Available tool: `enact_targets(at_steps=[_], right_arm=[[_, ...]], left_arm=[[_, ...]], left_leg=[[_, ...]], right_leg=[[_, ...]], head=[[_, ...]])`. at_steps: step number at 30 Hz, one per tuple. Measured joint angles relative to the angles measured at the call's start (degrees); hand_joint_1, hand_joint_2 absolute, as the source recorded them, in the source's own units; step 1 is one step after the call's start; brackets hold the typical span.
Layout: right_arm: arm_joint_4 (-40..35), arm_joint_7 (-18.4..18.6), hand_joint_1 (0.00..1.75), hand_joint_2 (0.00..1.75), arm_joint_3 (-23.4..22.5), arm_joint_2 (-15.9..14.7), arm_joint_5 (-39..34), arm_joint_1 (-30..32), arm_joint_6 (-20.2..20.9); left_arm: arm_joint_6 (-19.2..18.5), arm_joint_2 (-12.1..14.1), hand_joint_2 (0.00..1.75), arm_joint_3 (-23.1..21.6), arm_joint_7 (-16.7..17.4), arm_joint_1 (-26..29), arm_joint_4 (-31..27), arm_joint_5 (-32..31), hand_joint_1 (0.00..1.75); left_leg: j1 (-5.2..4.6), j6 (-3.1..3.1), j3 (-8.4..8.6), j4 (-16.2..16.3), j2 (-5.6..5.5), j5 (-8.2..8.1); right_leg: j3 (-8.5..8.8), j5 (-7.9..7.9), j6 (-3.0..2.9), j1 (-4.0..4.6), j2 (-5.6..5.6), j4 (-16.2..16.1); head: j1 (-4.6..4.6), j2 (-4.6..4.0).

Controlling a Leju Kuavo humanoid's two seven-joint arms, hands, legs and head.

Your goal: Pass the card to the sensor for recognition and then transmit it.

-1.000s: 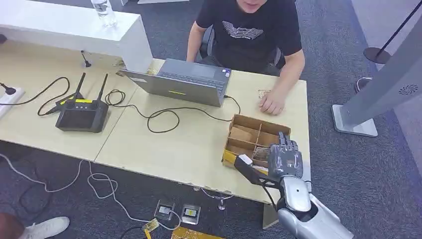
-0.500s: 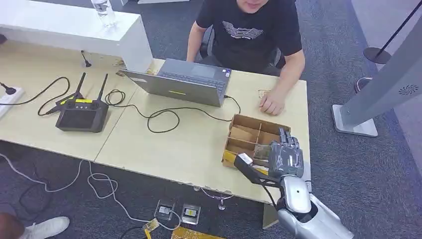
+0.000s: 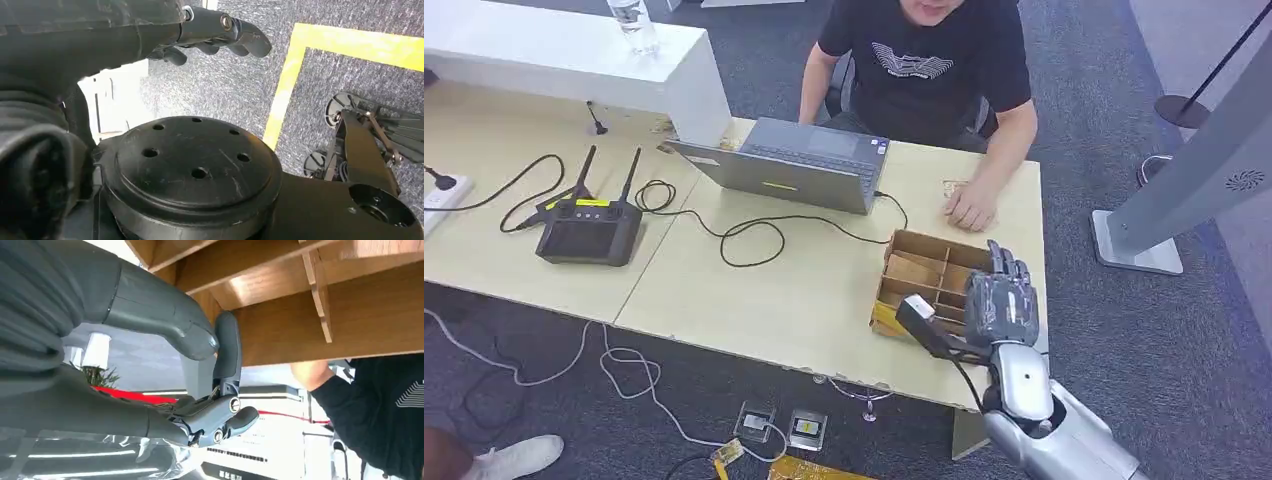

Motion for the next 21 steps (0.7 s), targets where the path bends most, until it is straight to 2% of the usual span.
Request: enact_targets(at_steps=[5,6,11,17,21], right_arm=[[0.0,0.0,1.75,1.75,0.0,0.0,-0.11,-0.34,-1.33],[0.0,0.0,0.0,1.75,0.0,0.0,-0.11,-0.44,-1.44],[-0.02,0.07,0.0,1.75,0.0,-0.07,-0.09,-0.73,-1.88],[-0.04,0.09,0.0,1.75,-0.02,-0.17,0.96,-0.76,-5.4],[-1.33,0.11,0.0,1.75,-0.02,-0.63,0.98,-0.96,-5.31]], left_arm=[[0.09,0.0,0.0,0.0,0.02,0.0,0.0,0.04,0.0],[0.11,0.0,0.0,0.0,0.02,0.0,0.0,0.04,0.0],[0.46,0.0,0.0,0.0,0.0,0.0,0.0,0.09,0.0],[0.7,0.0,0.0,0.0,0.02,0.01,0.0,0.33,0.0],[0.72,-0.02,0.0,0.0,0.02,0.03,0.0,0.46,0.0]], left_leg=[[0.0,0.0,0.0,0.0,0.0,0.0],[0.0,0.0,0.0,0.0,0.0,0.0],[0.0,0.0,0.0,0.0,0.0,0.0],[0.0,0.0,0.0,0.0,0.0,0.0],[0.0,0.0,0.01,0.0,0.0,0.0]], right_leg=[[0.0,0.0,0.0,0.0,0.0,0.0],[0.0,0.0,0.0,0.0,0.0,0.0],[0.0,0.0,0.0,0.0,0.0,0.0],[0.0,0.0,0.0,0.0,0.0,0.0],[-0.01,0.0,0.0,0.0,0.01,0.0]], head=[[0.0,0.0],[0.0,0.0],[0.0,0.0],[0.0,0.0],[0.0,0.0]])
